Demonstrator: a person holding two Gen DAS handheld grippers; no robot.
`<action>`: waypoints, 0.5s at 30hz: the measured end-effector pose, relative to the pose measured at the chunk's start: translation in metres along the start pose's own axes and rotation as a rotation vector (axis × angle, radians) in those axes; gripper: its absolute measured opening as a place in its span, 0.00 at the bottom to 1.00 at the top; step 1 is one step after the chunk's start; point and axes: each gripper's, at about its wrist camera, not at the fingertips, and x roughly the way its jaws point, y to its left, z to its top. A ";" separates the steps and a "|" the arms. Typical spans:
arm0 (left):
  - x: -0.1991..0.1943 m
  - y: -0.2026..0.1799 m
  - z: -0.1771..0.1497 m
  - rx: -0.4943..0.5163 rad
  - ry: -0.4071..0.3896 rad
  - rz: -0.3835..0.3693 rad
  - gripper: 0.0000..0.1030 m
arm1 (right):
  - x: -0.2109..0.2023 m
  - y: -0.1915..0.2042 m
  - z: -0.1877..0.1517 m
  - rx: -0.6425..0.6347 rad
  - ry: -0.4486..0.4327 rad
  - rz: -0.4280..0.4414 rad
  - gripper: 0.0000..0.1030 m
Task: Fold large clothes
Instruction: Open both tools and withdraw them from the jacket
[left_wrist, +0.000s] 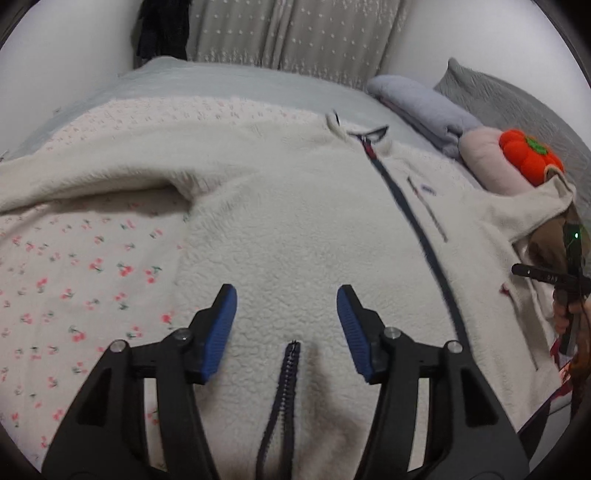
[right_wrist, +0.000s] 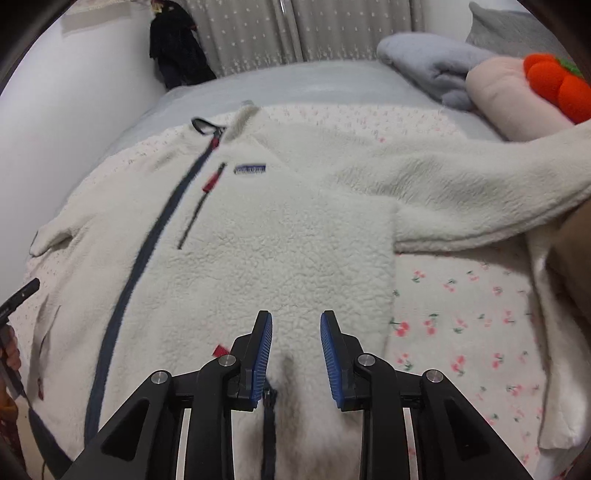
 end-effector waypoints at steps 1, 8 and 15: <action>0.010 0.003 -0.007 0.000 0.040 -0.005 0.56 | 0.004 -0.004 -0.007 0.005 0.024 -0.008 0.27; -0.020 0.022 -0.068 0.017 0.074 -0.086 0.58 | -0.031 -0.035 -0.099 0.027 0.053 0.088 0.27; -0.053 0.015 -0.102 0.111 0.167 -0.061 0.58 | -0.067 -0.027 -0.163 -0.029 0.139 0.015 0.40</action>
